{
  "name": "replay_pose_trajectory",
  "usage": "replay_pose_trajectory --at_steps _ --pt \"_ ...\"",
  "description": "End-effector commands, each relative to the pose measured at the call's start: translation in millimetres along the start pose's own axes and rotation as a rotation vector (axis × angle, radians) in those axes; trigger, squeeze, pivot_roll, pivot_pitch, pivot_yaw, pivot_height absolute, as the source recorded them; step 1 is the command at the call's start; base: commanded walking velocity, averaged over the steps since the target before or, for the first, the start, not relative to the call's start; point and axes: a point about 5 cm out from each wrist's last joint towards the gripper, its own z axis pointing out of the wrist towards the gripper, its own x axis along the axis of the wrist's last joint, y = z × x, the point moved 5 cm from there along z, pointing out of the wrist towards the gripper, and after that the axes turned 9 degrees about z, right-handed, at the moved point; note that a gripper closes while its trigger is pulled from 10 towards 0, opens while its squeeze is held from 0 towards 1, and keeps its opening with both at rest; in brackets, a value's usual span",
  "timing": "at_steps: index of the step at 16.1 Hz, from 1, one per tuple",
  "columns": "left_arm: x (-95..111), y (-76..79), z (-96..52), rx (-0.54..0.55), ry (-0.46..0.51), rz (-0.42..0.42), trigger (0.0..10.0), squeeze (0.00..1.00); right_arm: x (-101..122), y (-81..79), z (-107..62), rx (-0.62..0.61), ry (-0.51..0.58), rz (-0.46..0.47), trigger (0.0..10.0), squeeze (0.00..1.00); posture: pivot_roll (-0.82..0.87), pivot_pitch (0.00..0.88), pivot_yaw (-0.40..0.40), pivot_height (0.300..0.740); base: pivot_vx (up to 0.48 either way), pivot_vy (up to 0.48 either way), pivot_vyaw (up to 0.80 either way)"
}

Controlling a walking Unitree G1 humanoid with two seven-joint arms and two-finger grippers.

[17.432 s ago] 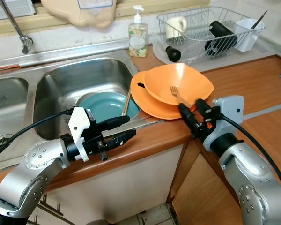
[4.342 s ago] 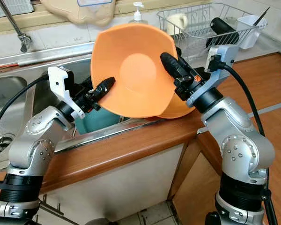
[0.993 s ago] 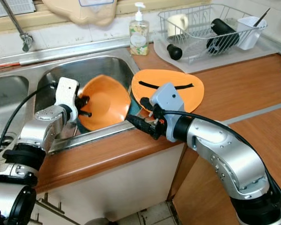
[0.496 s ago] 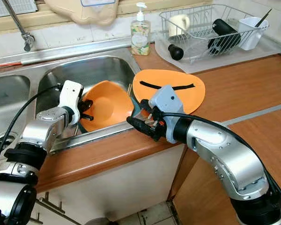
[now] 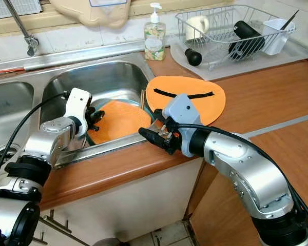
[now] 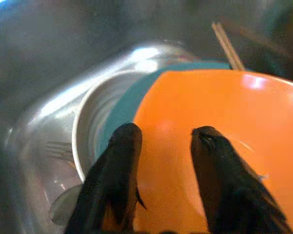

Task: Kitchen organization

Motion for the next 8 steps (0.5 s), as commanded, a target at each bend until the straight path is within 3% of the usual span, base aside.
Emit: replay_pose_trajectory --at_steps 1,4,5,8 --pt "4 -6.9 -1.0 0.024 0.016 0.014 10.0 0.89 2 1.1 0.2 -0.006 0.004 -0.009 10.0 0.0 -0.06 0.0 0.094 0.74 0.0 0.0 0.0" --pt "24 -14.3 -7.3 0.076 0.15 0.01 10.0 0.93 4 9.8 -0.5 -0.062 0.019 0.0 10.0 0.0 -0.05 0.0 0.095 0.74 0.0 0.0 0.0" --pt "32 -19.5 -12.4 0.111 0.211 -0.005 10.0 0.99 5 18.3 -1.3 -0.113 0.033 0.013 10.0 0.0 -0.05 0.0 0.095 0.74 0.0 0.0 0.0" --pt "47 -22.2 -26.2 0.14 0.338 -0.033 10.0 0.96 11 35.9 -4.8 -0.223 0.075 0.032 10.0 0.0 -0.06 0.0 0.094 0.74 0.0 0.0 0.0"
